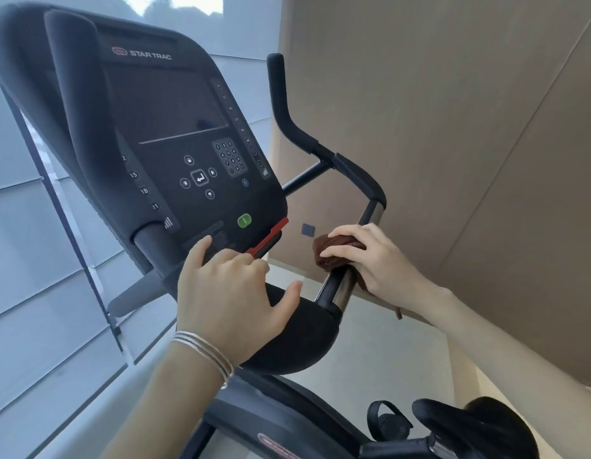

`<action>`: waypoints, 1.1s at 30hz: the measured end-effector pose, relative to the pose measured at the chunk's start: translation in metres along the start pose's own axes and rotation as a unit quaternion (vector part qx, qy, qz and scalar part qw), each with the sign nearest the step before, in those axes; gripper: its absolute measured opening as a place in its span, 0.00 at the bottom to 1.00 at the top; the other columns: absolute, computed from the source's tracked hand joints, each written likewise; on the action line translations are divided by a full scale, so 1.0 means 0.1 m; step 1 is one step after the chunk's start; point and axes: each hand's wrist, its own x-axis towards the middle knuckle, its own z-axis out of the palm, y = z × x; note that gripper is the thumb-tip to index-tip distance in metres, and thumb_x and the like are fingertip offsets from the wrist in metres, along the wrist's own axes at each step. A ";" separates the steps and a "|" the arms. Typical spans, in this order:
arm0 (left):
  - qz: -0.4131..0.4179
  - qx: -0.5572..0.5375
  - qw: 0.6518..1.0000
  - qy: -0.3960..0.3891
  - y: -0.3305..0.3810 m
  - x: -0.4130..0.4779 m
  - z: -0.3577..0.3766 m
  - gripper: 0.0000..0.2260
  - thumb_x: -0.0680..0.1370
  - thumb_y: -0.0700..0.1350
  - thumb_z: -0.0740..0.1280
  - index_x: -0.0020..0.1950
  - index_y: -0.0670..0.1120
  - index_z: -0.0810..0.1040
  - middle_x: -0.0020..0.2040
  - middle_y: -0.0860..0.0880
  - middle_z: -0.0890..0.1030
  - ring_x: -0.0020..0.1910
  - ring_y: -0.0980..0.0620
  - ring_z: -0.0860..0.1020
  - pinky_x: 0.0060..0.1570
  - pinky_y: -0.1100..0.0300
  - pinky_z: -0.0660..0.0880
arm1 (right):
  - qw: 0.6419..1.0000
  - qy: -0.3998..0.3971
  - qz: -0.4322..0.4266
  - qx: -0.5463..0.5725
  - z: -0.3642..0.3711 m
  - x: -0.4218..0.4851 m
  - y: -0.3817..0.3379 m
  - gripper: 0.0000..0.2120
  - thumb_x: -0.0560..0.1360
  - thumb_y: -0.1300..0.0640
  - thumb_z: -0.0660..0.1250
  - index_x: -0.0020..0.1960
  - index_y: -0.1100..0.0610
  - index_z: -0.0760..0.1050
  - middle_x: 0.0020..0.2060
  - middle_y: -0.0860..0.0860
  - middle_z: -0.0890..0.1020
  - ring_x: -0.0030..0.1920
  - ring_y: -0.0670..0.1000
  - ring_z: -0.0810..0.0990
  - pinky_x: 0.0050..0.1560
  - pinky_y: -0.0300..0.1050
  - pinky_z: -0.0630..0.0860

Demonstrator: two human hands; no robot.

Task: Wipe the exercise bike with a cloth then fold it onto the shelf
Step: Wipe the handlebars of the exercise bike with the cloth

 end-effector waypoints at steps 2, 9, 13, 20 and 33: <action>-0.004 0.007 1.000 -0.028 0.18 -0.02 0.07 0.35 0.71 0.69 0.41 0.52 0.53 0.81 0.49 0.57 0.84 0.54 0.54 0.79 0.71 0.50 0.60 | 0.996 0.065 0.056 0.026 0.08 -0.04 0.16 0.17 0.75 0.67 0.61 0.60 0.56 0.77 0.62 0.58 0.74 0.56 0.60 0.72 0.58 0.54 0.75; 0.000 0.008 0.999 -0.045 0.78 0.23 0.48 0.24 0.74 0.68 0.50 0.60 0.54 0.69 0.45 0.56 0.76 0.44 0.55 0.74 0.41 0.62 0.70 | 0.969 0.169 0.153 0.095 0.38 0.00 0.51 0.14 0.77 0.63 0.61 0.60 0.58 0.78 0.62 0.59 0.74 0.58 0.59 0.71 0.61 0.50 0.74; -0.021 0.026 0.998 -0.055 0.96 0.33 0.69 0.25 0.73 0.69 0.51 0.62 0.54 0.66 0.49 0.56 0.77 0.47 0.53 0.75 0.43 0.61 0.70 | 0.967 0.207 0.096 0.111 0.47 -0.09 0.70 0.19 0.78 0.53 0.53 0.60 0.58 0.77 0.60 0.61 0.76 0.57 0.59 0.74 0.60 0.47 0.73; -0.061 0.089 0.993 -0.050 1.13 0.43 0.89 0.29 0.74 0.68 0.49 0.69 0.53 0.59 0.52 0.56 0.76 0.49 0.55 0.75 0.40 0.62 0.64 | 0.937 0.211 0.215 0.177 0.53 0.32 1.57 0.17 0.77 0.67 0.60 0.63 0.55 0.75 0.64 0.55 0.71 0.61 0.58 0.72 0.64 0.46 0.71; -0.110 0.118 0.985 -0.068 1.25 0.69 1.12 0.31 0.73 0.68 0.56 0.71 0.56 0.54 0.54 0.58 0.78 0.51 0.54 0.78 0.38 0.62 0.65 | 0.933 0.239 0.146 0.227 0.68 0.30 1.88 0.17 0.77 0.68 0.60 0.64 0.57 0.75 0.63 0.56 0.72 0.60 0.58 0.72 0.63 0.48 0.72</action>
